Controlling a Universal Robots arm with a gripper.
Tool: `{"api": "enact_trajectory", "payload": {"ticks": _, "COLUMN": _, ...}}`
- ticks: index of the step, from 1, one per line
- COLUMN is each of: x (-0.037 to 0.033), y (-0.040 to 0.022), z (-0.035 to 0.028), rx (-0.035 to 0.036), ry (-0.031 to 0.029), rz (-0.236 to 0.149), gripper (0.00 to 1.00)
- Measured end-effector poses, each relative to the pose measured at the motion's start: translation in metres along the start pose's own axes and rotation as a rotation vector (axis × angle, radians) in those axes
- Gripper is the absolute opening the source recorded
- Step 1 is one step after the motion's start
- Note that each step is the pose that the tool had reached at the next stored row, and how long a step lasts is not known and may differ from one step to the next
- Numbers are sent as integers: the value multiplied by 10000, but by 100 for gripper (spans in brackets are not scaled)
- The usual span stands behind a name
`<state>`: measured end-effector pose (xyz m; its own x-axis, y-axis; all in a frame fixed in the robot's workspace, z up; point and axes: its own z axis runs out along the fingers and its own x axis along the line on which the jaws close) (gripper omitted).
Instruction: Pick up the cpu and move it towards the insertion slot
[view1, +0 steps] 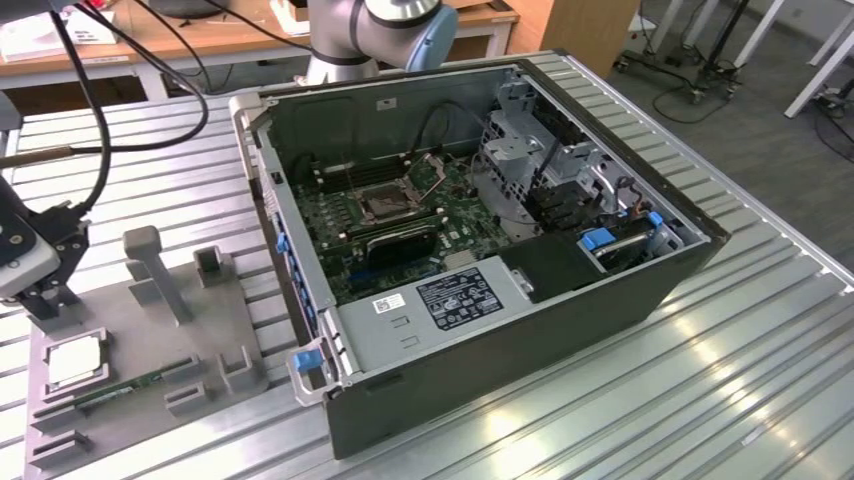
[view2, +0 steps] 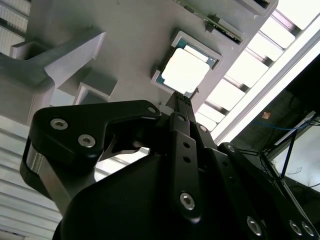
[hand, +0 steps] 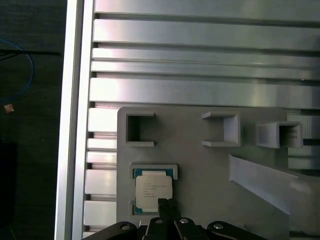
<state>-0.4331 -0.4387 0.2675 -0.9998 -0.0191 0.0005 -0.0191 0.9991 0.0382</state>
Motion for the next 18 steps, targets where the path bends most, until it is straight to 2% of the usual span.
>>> {"api": "enact_trajectory", "payload": {"ticks": 18, "x": 0, "y": -2, "z": 57, "rx": 0, "ry": 0, "rz": 0, "gripper": 11}}
